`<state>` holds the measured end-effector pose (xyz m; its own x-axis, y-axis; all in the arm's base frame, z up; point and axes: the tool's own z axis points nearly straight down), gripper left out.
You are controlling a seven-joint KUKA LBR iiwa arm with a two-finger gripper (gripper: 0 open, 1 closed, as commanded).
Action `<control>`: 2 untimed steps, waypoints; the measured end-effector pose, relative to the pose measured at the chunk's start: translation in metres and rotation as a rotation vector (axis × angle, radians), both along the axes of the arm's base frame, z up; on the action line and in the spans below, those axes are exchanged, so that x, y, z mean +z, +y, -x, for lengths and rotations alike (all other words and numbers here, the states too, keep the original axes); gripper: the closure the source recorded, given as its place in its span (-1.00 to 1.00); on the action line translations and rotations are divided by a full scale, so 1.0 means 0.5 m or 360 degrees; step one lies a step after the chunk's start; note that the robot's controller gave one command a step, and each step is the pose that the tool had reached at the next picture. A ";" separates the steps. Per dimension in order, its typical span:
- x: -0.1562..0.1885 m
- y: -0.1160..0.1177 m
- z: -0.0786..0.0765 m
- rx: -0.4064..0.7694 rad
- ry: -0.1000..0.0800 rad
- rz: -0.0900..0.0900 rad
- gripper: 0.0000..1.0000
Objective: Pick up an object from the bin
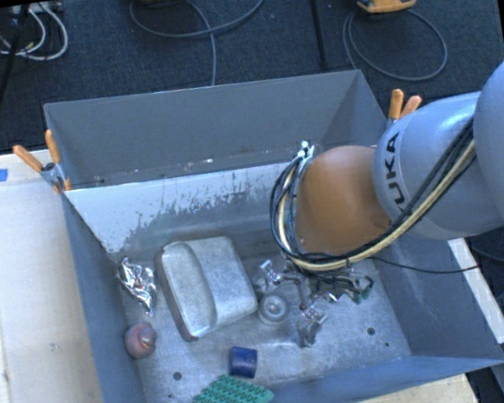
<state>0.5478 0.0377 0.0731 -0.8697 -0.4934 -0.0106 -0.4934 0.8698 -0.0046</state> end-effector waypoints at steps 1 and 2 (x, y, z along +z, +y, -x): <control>0.003 0.000 0.001 0.0002 0.0011 0.0003 1.00; 0.227 -0.027 0.010 -0.0026 0.0006 0.0001 1.00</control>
Offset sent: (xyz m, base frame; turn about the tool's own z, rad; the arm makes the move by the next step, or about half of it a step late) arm 0.0000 0.0000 0.0000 0.0000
